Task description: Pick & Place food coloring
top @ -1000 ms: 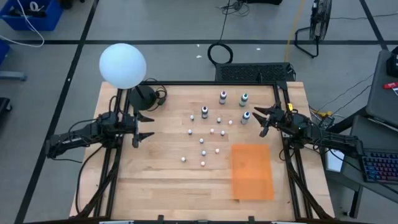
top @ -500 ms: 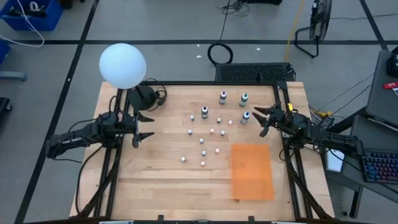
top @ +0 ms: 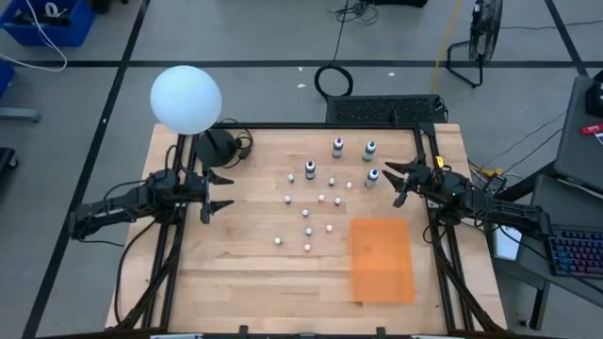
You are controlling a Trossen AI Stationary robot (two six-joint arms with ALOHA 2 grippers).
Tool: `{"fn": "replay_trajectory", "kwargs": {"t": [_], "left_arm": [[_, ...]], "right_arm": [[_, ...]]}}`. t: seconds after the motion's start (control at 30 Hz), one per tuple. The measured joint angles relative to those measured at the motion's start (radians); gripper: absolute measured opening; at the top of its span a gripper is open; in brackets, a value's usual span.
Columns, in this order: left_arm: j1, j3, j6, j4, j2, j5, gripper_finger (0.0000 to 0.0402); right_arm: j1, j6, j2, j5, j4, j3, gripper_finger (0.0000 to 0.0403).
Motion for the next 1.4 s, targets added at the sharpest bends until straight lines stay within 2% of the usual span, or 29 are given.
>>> {"fn": "replay_trajectory", "kwargs": {"t": [0.87,1.0,1.13,1.4], "left_arm": [[0.000,0.000,0.000,0.000,0.000,0.000,0.0299],[0.000,0.000,0.000,0.000,0.000,0.000,0.0299],[0.000,0.000,0.000,0.000,0.000,0.000,0.0299],[0.000,0.000,0.000,0.000,0.000,0.000,0.0299]], "right_arm": [[0.000,0.002,0.001,0.003,0.021,0.000,0.0114],[0.002,0.124,0.000,-0.002,0.125,0.000,0.0114],[0.002,0.265,0.000,-0.002,0.155,0.000,0.0114],[0.002,0.277,0.000,0.002,0.165,0.000,0.0114]]}}
